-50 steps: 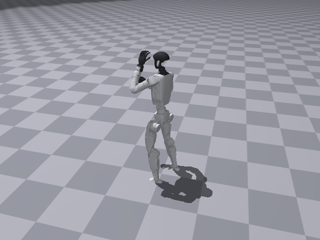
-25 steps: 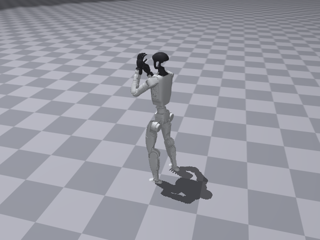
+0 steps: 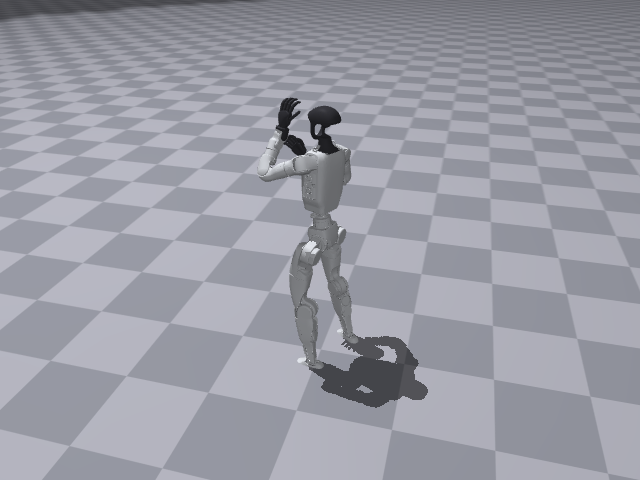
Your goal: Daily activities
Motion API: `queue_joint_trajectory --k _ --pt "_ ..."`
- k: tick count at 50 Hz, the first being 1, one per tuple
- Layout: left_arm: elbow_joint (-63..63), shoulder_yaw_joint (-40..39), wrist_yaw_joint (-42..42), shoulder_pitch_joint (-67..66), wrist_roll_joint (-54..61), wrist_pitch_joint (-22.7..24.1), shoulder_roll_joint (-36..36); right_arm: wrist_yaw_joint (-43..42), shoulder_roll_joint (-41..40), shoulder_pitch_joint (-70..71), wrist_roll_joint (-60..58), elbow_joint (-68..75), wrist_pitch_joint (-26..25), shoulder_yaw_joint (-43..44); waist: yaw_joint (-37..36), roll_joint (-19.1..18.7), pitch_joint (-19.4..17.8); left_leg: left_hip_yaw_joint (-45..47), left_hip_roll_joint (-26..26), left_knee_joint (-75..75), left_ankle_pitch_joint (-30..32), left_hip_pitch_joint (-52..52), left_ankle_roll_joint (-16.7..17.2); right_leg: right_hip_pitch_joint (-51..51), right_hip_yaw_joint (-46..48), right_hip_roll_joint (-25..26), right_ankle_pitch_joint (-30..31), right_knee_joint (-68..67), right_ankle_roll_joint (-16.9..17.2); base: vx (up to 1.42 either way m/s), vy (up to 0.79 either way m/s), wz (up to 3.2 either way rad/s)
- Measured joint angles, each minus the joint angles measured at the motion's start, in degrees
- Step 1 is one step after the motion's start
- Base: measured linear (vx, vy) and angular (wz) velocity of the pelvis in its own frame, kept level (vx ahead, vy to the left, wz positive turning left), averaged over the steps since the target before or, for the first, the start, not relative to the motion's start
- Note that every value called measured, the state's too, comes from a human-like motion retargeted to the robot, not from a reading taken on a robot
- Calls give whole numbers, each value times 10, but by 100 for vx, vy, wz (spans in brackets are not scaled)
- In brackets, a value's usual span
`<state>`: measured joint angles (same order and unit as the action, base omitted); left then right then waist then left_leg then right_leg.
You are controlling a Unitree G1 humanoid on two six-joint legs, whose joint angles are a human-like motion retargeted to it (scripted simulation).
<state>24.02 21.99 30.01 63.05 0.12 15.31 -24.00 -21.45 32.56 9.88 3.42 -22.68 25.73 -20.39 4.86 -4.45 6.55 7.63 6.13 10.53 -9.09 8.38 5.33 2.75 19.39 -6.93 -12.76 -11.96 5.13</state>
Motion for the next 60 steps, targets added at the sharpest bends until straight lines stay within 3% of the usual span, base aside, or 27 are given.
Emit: queue_joint_trajectory --k 12,20,30,35,40,50,60 --pt "4 -8 6 -10 -15 0 -5 -23 19 -2 -50 -13 -4 -2 -6 -9 13 -2 -6 -44 28 3 5 13 3 0 17 15 0 -2 0 8" --pt "31 1 -27 -87 -3 8 2 -6 9 -20 -41 -18 -6 -8 -7 -2 27 -10 -11 -84 58 4 6 30 13 -6 19 2 -4 0 0 0" --pt "31 -5 -20 -87 -2 6 18 20 24 -10 -11 -15 -12 -18 -12 -4 37 -23 -7 -155 103 -10 12 30 23 9 37 27 -12 -1 -1 8" --pt "22 -24 -17 -48 -12 -5 8 38 49 14 -1 -4 -21 -13 -24 -7 29 -20 -2 -137 85 -3 17 18 20 20 41 52 -14 -1 0 4" --pt "54 -36 -24 -83 -31 0 16 63 30 -10 -11 3 -28 -14 -26 -8 37 -35 -1 -155 105 -1 22 20 41 20 46 47 -18 -2 -1 20" --pt "47 -64 -35 -64 12 3 -14 108 70 17 56 9 -43 -7 -42 -16 10 -37 6 -134 86 0 31 -5 39 37 58 80 -22 0 0 3" --pt "-19 -38 -24 -28 42 6 -8 133 81 20 126 18 -42 -23 -29 -24 4 -56 4 -134 96 5 41 -18 52 43 70 97 -29 -3 -1 22"
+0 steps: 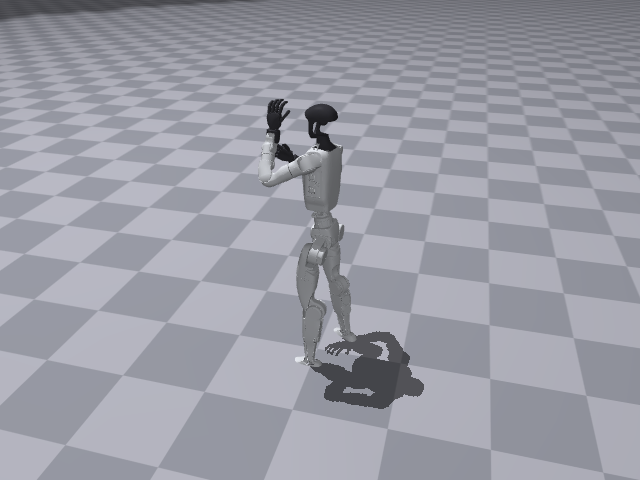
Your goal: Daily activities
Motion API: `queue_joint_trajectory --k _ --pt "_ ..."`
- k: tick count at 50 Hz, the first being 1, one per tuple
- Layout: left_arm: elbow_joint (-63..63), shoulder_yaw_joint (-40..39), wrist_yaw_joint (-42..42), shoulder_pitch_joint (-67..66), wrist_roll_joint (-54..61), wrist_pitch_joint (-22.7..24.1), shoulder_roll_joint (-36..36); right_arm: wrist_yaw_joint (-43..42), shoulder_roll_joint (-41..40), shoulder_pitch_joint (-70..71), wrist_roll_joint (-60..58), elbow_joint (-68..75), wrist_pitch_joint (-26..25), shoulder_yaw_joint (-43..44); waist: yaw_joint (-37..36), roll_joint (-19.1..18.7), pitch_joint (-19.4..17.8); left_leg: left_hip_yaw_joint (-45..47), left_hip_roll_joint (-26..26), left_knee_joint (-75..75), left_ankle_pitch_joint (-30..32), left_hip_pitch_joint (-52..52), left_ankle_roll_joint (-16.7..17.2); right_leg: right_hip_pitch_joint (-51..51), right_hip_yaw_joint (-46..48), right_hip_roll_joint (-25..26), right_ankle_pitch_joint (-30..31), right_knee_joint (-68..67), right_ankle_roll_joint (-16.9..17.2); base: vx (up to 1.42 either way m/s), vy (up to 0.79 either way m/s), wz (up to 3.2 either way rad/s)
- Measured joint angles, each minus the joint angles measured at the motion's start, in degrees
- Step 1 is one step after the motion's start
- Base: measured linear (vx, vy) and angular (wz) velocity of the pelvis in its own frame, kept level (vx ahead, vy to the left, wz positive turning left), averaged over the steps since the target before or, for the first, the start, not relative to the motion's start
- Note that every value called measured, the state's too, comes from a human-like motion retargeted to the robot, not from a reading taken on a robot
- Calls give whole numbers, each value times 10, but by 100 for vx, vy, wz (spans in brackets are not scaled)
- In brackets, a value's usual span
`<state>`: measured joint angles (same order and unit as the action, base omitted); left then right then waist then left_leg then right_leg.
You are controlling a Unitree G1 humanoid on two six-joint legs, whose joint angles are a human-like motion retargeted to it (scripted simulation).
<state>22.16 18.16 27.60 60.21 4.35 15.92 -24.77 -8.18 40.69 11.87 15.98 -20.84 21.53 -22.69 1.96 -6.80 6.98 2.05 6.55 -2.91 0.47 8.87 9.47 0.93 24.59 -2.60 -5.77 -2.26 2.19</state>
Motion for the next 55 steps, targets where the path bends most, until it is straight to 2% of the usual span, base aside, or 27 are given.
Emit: queue_joint_trajectory --k 5,13,18,23,32,37,46,55 --pt "-43 21 2 -6 20 11 -5 -23 -17 -26 21 -13 15 4 12 -4 -8 -12 -2 0 5 6 2 1 9 0 1 -2 -3 -4 1 22" --pt "-43 80 -61 -103 64 38 -21 -89 -22 12 6 -120 47 91 26 0 -14 -26 -7 0 9 12 3 8 20 -5 1 -19 -6 -2 2 12" --pt "-26 111 -99 -141 67 34 -33 -105 3 53 -49 -149 36 100 17 4 -17 -31 -10 0 10 10 2 7 20 -9 1 -30 -9 0 0 0" --pt "-22 110 -100 -150 79 28 -49 -103 29 66 -91 -153 19 90 4 3 -16 -37 -14 0 12 9 -1 3 23 -11 3 -33 -11 -1 1 15" --pt "-15 100 -96 -142 117 23 -93 -104 50 75 -60 -167 10 75 -15 -1 -13 -49 -21 0 12 5 -7 -6 33 -16 3 -36 -13 0 0 2" --pt "-40 114 -115 -165 172 18 -101 -71 48 63 2 -170 3 53 -25 3 -21 -55 -25 0 8 2 -12 -9 39 -20 -3 -42 -15 0 0 0" --pt "-111 164 -164 -211 238 -8 -87 26 33 -76 119 -81 -42 19 -29 10 -43 -70 -31 1 -2 -3 -17 -15 51 -26 -22 -62 -17 0 0 2" --pt "-75 178 -194 -222 311 -7 -67 90 -2 -264 243 13 -66 66 -23 11 -67 -91 -33 2 -5 -3 -11 -19 70 -28 -32 -75 -20 -1 0 20"
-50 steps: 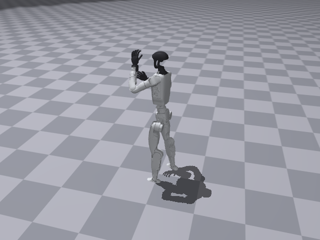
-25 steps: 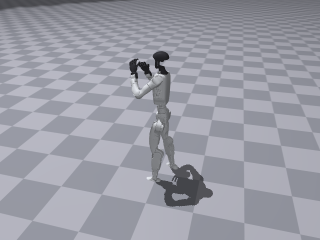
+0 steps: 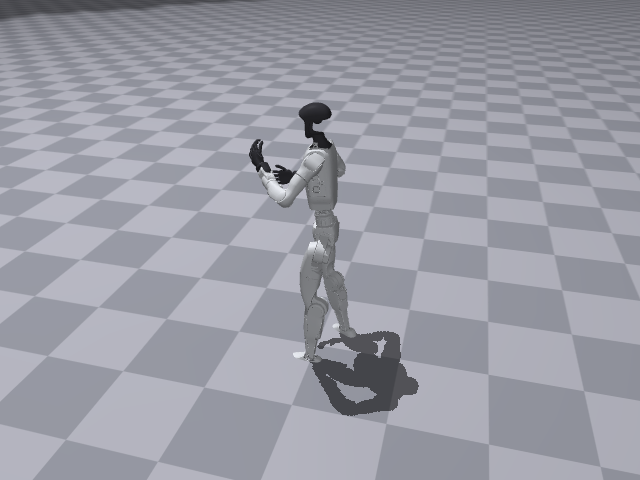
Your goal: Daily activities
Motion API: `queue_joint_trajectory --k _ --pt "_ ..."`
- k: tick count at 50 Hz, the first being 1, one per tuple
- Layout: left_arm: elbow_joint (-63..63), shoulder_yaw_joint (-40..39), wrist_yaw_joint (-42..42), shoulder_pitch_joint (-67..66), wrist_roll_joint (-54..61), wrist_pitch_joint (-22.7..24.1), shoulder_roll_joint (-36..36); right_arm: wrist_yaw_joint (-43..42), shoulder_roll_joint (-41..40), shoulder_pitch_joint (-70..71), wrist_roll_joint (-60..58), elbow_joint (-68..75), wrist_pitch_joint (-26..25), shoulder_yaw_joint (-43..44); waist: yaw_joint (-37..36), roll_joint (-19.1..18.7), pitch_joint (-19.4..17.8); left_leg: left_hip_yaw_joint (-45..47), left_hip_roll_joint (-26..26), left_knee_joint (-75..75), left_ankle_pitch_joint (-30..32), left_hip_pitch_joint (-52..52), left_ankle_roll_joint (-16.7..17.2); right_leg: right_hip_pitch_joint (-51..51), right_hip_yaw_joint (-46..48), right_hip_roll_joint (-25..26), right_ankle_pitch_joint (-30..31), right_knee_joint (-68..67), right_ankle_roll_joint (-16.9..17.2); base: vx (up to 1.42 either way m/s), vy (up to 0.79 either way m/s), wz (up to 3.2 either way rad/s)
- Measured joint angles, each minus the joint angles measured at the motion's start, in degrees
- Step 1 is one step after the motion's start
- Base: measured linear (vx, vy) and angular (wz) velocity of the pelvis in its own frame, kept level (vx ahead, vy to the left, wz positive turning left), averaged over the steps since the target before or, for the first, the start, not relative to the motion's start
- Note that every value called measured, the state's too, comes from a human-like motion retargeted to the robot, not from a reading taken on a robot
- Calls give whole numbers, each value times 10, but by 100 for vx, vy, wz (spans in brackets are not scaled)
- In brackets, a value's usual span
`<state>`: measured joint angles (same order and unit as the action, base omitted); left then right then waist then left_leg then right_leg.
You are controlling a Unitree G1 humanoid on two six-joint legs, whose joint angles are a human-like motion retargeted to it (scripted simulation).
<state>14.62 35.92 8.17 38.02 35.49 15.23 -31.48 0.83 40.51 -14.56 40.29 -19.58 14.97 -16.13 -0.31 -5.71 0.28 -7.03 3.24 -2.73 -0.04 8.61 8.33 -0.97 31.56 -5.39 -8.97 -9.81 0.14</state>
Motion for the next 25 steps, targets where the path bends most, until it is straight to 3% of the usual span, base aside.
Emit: queue_joint_trajectory --k 11,25 --pt "68 -23 -36 -21 106 0 24 127 -5 -217 90 109 -71 46 1 3 -27 -20 -4 -1 13 -1 18 -8 24 -2 -5 -11 -8 -4 -1 19" --pt "95 -58 27 -4 126 7 63 149 -36 -246 84 324 -134 -16 -11 2 -52 -34 -5 -2 31 7 28 -2 35 -1 -8 -19 -22 0 0 0"
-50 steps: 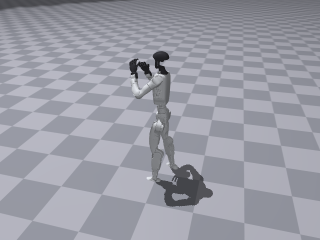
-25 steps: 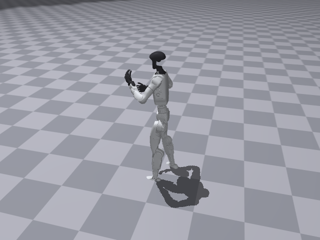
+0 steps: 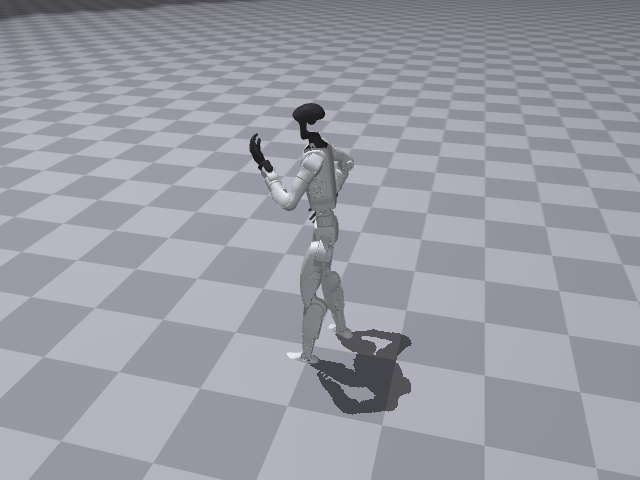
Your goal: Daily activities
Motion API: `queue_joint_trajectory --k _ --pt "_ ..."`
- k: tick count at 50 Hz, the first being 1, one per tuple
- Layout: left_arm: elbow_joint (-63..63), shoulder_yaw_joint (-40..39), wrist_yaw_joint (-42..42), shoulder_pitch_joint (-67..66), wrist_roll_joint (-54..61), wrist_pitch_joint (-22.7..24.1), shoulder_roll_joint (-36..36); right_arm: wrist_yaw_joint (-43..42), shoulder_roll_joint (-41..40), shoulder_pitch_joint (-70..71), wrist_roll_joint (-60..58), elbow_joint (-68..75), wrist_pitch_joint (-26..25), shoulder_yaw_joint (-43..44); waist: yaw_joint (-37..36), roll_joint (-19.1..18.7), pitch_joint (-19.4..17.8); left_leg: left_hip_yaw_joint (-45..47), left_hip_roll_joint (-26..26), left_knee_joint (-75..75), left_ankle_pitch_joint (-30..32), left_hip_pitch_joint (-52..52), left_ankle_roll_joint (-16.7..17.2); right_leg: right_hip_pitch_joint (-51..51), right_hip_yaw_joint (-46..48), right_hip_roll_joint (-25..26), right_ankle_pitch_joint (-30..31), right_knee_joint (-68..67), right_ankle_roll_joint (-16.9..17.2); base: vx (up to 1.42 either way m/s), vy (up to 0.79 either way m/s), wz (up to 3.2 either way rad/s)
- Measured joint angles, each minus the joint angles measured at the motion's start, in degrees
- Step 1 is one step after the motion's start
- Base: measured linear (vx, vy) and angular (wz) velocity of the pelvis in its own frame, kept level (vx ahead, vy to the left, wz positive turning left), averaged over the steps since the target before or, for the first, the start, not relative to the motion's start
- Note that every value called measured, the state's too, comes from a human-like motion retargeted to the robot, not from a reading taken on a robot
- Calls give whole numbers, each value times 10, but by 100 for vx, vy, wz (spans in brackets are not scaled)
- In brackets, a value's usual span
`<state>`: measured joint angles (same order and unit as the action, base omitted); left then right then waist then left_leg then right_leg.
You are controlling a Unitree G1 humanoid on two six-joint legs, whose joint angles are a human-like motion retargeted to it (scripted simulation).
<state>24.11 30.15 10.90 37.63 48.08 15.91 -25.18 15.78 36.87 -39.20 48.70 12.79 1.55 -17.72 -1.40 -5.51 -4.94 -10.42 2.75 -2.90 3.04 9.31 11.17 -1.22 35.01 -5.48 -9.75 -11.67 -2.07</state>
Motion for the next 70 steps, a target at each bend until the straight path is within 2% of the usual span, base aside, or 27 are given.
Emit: queue_joint_trajectory --k 9,25,56,70 --pt "2 -14 33 20 -78 -4 -15 -5 -14 14 -18 19 -1 -20 -1 3 -13 -3 1 0 9 10 4 7 3 3 6 5 -1 0 0 0" --pt "13 -16 27 40 -184 -17 -60 18 21 24 35 -179 -19 1 15 -2 -28 -6 -2 -1 24 33 4 45 -6 -8 7 -22 -2 0 0 0" --pt "-40 47 22 -5 -261 -68 -87 94 72 72 186 -277 -116 -19 -13 6 -112 1 -18 -2 40 61 -12 114 -40 -45 11 -79 10 -1 2 -5" --pt "-48 -44 98 -48 -263 -56 -41 85 88 95 183 -300 -138 -44 -11 30 -119 6 -11 -3 53 83 -11 143 -54 -40 24 -75 7 0 0 0"
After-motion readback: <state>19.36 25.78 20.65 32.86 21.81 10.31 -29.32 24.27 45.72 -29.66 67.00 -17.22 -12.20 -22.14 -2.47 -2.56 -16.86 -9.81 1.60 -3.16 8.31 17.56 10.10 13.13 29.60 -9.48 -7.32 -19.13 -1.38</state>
